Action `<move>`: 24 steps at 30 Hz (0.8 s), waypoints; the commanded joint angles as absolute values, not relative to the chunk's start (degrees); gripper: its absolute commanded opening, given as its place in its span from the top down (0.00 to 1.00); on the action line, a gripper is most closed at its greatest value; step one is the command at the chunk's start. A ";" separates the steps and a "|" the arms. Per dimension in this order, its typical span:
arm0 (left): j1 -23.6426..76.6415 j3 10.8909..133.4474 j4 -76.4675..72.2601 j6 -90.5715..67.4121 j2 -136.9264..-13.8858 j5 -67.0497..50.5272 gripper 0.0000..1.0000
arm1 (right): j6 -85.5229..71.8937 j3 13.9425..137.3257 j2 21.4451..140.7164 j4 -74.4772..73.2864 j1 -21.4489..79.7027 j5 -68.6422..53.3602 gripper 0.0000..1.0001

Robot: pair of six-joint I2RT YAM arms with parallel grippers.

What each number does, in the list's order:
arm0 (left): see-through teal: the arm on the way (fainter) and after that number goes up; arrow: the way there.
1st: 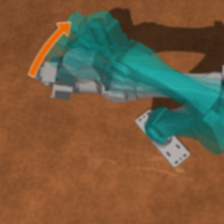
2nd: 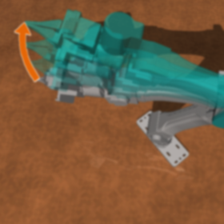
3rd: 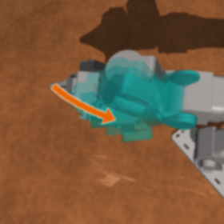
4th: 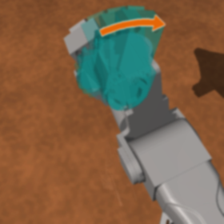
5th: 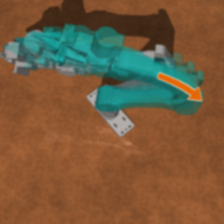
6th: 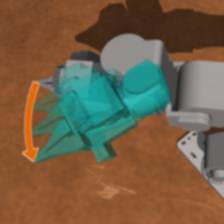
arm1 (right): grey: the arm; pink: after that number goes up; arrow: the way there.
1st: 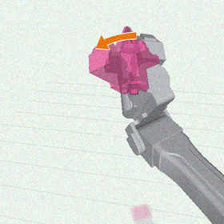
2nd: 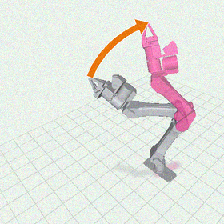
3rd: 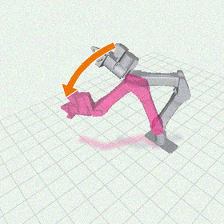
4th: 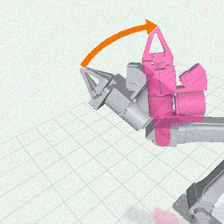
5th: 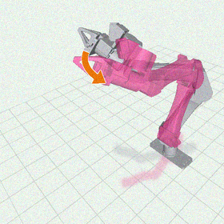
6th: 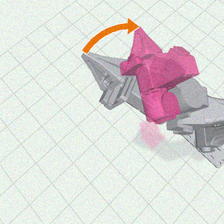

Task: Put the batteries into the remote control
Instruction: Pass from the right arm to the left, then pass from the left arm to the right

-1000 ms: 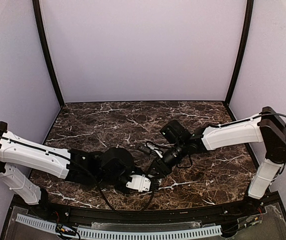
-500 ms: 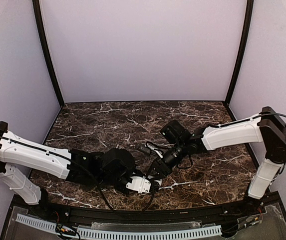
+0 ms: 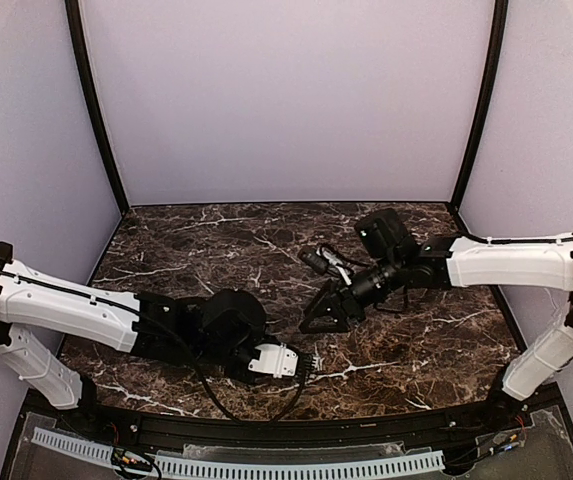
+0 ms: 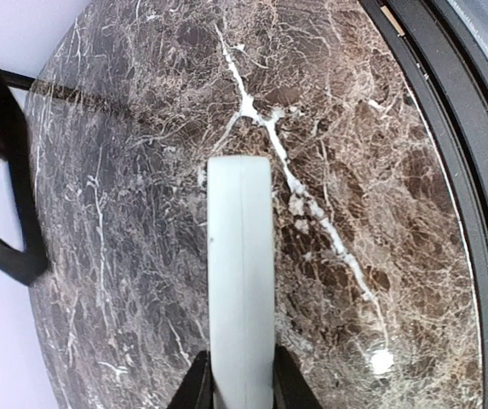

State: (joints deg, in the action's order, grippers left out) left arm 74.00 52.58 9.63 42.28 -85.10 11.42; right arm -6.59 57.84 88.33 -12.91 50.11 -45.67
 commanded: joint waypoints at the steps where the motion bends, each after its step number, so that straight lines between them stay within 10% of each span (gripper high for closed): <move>1: 71.70 54.15 13.58 35.71 -80.74 2.43 0.93 | -1.30 54.81 79.63 -11.28 49.59 -38.45 0.25; 24: 59.78 53.20 7.96 18.31 -72.83 -26.62 0.94 | 4.90 52.98 75.06 -10.50 59.76 -34.21 0.57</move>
State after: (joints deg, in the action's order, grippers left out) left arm 60.60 52.60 10.09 20.27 -74.87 -22.72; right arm 4.05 51.03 74.13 -10.44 59.02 -34.20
